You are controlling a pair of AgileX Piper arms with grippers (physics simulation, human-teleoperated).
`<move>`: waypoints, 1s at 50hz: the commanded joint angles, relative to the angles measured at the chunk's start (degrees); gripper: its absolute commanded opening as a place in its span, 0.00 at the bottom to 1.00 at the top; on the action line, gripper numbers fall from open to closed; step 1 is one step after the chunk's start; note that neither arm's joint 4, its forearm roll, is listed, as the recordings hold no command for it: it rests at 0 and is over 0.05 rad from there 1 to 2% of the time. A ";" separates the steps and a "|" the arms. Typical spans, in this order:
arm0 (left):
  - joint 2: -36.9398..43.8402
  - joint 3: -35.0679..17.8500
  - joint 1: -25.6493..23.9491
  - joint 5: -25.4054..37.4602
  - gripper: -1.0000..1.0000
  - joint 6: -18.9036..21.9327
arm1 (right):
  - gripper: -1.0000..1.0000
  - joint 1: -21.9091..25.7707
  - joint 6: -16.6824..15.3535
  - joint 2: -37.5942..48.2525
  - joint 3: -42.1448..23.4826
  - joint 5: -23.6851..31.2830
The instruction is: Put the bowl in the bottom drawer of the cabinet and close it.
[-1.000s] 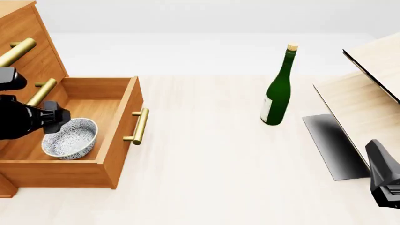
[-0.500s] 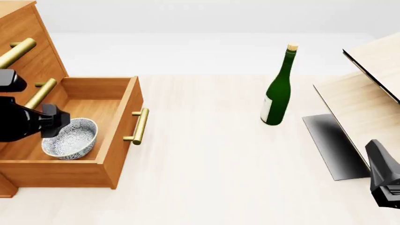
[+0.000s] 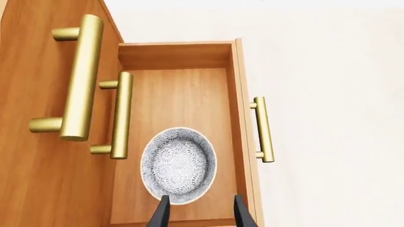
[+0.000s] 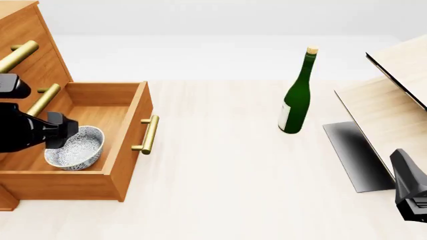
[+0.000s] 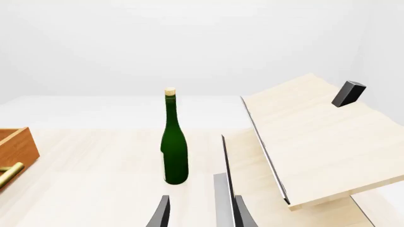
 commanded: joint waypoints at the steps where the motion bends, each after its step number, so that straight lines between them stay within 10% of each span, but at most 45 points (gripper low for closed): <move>1: -0.52 -1.07 -3.60 0.57 1.00 -1.91 | 1.00 0.00 -0.01 0.02 0.00 -0.01; 50: -5.81 -4.67 -15.64 -0.81 1.00 15.01 | 1.00 0.00 -0.01 0.02 0.00 -0.01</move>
